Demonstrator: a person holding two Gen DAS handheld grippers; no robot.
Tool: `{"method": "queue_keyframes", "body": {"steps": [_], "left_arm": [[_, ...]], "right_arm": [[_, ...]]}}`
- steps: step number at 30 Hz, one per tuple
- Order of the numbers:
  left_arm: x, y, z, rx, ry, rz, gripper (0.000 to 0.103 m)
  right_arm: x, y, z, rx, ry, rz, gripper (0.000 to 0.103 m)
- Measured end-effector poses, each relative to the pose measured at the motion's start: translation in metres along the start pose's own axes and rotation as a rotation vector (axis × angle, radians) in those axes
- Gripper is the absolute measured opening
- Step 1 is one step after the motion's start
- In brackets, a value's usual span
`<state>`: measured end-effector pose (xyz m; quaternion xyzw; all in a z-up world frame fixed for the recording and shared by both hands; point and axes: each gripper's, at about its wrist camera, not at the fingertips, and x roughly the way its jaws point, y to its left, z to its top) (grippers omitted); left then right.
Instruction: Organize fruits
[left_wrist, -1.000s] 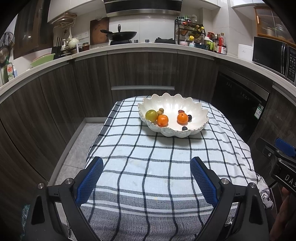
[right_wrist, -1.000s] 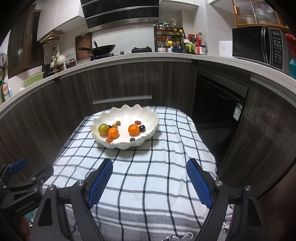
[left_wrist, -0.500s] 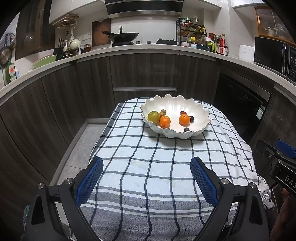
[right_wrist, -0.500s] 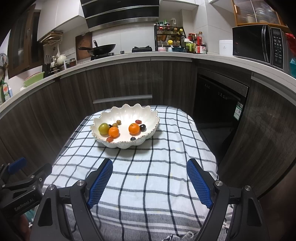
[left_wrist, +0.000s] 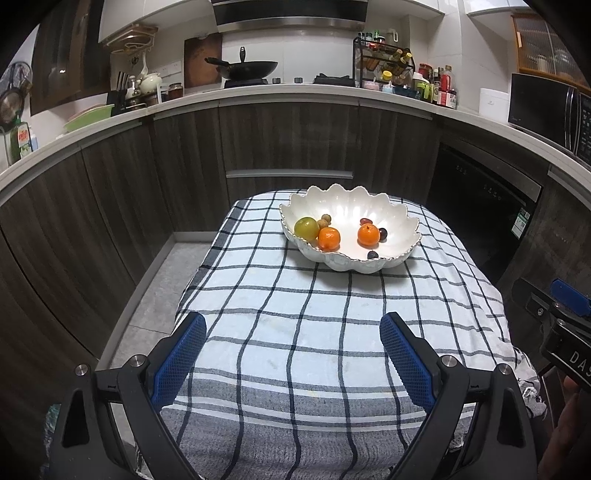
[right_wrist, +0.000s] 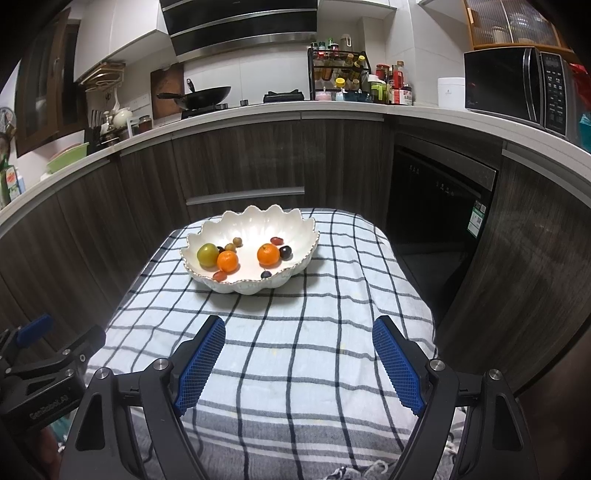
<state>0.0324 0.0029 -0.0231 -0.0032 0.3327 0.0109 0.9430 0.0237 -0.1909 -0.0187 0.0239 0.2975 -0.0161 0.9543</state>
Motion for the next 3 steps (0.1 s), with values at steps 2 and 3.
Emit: {"method": "queue_keyframes", "body": {"steps": [2,3], "left_arm": [[0.0007,-0.0013,0.0004,0.001,0.0,0.003,0.097],[0.001,-0.0015,0.0003,0.001,0.003,-0.002,0.098]], "right_arm": [[0.0002,-0.0002,0.0002,0.0,0.0,0.001,0.083],[0.0002,-0.0002,0.0002,0.0,0.0,0.001,0.083]]}}
